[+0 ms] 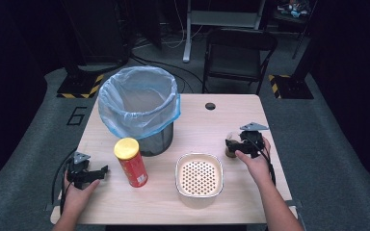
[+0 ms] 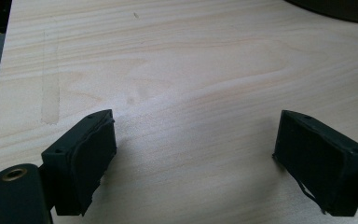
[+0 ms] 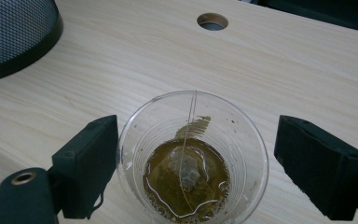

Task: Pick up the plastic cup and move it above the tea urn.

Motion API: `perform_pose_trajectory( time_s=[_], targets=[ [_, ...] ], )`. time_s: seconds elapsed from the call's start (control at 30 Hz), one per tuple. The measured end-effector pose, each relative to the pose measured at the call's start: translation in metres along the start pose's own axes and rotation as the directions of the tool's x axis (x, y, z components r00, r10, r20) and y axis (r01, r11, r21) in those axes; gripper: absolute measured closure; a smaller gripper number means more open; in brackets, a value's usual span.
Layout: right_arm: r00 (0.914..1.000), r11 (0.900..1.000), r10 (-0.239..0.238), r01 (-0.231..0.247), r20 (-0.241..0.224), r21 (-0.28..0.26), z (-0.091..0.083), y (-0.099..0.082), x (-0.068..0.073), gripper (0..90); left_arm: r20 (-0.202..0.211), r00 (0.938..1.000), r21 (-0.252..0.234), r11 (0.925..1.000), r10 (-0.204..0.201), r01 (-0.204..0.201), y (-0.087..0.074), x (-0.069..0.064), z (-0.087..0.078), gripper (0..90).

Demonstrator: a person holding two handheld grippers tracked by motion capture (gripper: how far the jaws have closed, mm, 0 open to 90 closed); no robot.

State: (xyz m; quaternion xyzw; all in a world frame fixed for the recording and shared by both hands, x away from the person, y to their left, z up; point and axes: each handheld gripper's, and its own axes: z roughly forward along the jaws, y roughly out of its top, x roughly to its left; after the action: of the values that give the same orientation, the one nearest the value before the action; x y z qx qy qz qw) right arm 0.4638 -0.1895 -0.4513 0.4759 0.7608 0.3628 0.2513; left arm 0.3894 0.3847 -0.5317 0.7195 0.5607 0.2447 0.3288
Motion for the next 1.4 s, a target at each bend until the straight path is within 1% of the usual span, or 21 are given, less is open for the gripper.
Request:
perform_pose_trajectory(
  time_s=[0.07, 0.13, 0.23, 0.27, 0.33, 0.37, 0.43, 0.47, 0.5, 0.53, 0.6, 0.77, 0.8, 0.87, 0.93, 1.03, 1.23, 1.27, 1.3, 1.33, 1.4],
  targets=[
    [0.9999, 0.9999, 0.013, -0.013, -0.005, 0.011, 0.004, -0.002, 0.001, 14.5, 0.0, 1.0, 0.0, 1.0, 0.0, 0.0, 0.0, 0.0, 0.0, 12.3],
    [0.9999, 0.9995, 0.01, -0.01, -0.01, 0.029, 0.008, -0.004, 0.0, 14.5, 0.0, 1.0, 0.0, 1.0, 0.0, 0.0, 0.0, 0.0, 0.0, 12.3],
    [0.9996, 0.9992, 0.024, -0.023, -0.015, 0.033, 0.012, -0.006, -0.001, 14.7, 0.0, 1.0, 0.0, 1.0, 0.0, 0.0, 0.0, 0.0, 0.0, 12.3],
    [0.9993, 0.9993, 0.031, -0.031, -0.019, 0.02, 0.015, -0.009, -0.001, 15.7, 0.0, 1.0, 0.0, 1.0, -0.001, 0.001, 0.0, 0.0, 0.0, 12.3],
    [0.9995, 0.9997, 0.019, -0.018, -0.024, 0.018, 0.016, -0.012, 0.0, 17.8, 0.0, 1.0, 0.0, 1.0, 0.0, 0.0, 0.0, 0.0, 0.0, 12.3],
    [0.9998, 0.9998, 0.005, -0.004, -0.021, 0.021, 0.018, -0.013, 0.001, 17.9, 0.0, 1.0, 0.0, 1.0, 0.0, 0.0, 0.0, 0.0, 0.0, 12.3],
    [0.9998, 0.9997, 0.006, -0.006, -0.016, 0.024, 0.019, -0.014, 0.003, 18.1, 0.0, 1.0, 0.0, 1.0, 0.0, 0.0, 0.0, 0.0, 0.0, 12.3],
    [1.0, 0.9997, -0.005, 0.005, -0.002, 0.023, 0.019, -0.014, 0.004, 19.1, -0.001, 1.0, 0.0, 1.0, 0.0, 0.0, 0.0, 0.0, 0.0, 12.3],
    [0.9998, 0.9997, -0.017, 0.017, -0.004, 0.018, 0.019, -0.014, 0.004, 20.3, 0.0, 1.0, 0.0, 1.0, 0.0, 0.0, 0.0, 0.0, 0.0, 12.3],
    [0.9998, 0.9999, -0.003, 0.004, -0.018, 0.017, 0.02, -0.014, 0.005, 20.4, -0.001, 1.0, 0.0, 1.0, 0.0, 0.0, 0.0, 0.0, 0.0, 12.3],
    [0.9999, 0.9998, -0.009, 0.009, -0.013, 0.015, 0.02, -0.014, 0.005, 20.6, 0.0, 1.0, 0.0, 1.0, 0.0, 0.0, 0.0, 0.0, 0.0, 12.3],
    [0.9994, 0.9997, -0.021, 0.022, -0.027, 0.013, 0.021, -0.013, 0.006, 21.8, 0.0, 1.0, 0.0, 1.0, 0.0, 0.0, 0.0, 0.0, 0.0, 12.3],
    [0.9991, 0.9994, -0.025, 0.026, -0.033, 0.023, 0.02, -0.013, 0.006, 22.0, 0.0, 1.0, 0.0, 1.0, 0.0, 0.0, 0.0, 0.0, 0.0, 12.3],
    [0.9987, 0.9994, -0.03, 0.031, -0.04, 0.017, 0.019, -0.014, 0.006, 22.3, 0.0, 1.0, 0.0, 1.0, 0.0, 0.0, 0.0, 0.0, 0.0, 12.3],
    [0.9972, 0.999, -0.033, 0.035, -0.067, 0.028, 0.016, -0.015, 0.004, 22.4, 0.0, 1.0, 0.0, 1.0, 0.0, 0.0, 0.0, 0.0, 0.0, 12.3],
    [0.9953, 0.9984, -0.047, 0.049, -0.085, 0.028, 0.012, -0.016, 0.004, 22.6, 0.0, 1.0, 0.0, 1.0, 0.0, 0.0, 0.0, 0.0, 0.0, 12.3],
    [0.9906, 0.9961, -0.085, 0.087, -0.107, 0.013, -0.003, -0.029, 0.003, 22.6, -0.004, 1.0, 0.001, 1.0, 0.004, -0.004, 0.0, 0.0, 0.0, 12.3],
    [0.9876, 0.9945, -0.102, 0.104, -0.119, 0.015, -0.01, -0.034, 0.004, 22.6, -0.005, 1.0, 0.001, 1.0, 0.006, -0.006, 0.0, 0.0, 0.0, 12.4],
    [0.9876, 0.9945, -0.102, 0.104, -0.119, 0.015, -0.01, -0.034, 0.004, 22.6, -0.005, 1.0, 0.001, 1.0, 0.006, -0.006, 0.0, 0.0, 0.0, 12.4],
    [0.9842, 0.9928, -0.117, 0.12, -0.133, 0.01, -0.015, -0.039, 0.004, 22.5, -0.005, 1.0, 0.001, 1.0, 0.004, -0.004, 0.0, 0.0, 0.0, 12.4],
    [0.9832, 0.9928, -0.118, 0.12, -0.139, 0.005, -0.018, -0.041, 0.004, 22.5, -0.006, 1.0, 0.001, 1.0, 0.005, -0.005, 0.0, 0.0, 0.0, 12.4]
  ],
)
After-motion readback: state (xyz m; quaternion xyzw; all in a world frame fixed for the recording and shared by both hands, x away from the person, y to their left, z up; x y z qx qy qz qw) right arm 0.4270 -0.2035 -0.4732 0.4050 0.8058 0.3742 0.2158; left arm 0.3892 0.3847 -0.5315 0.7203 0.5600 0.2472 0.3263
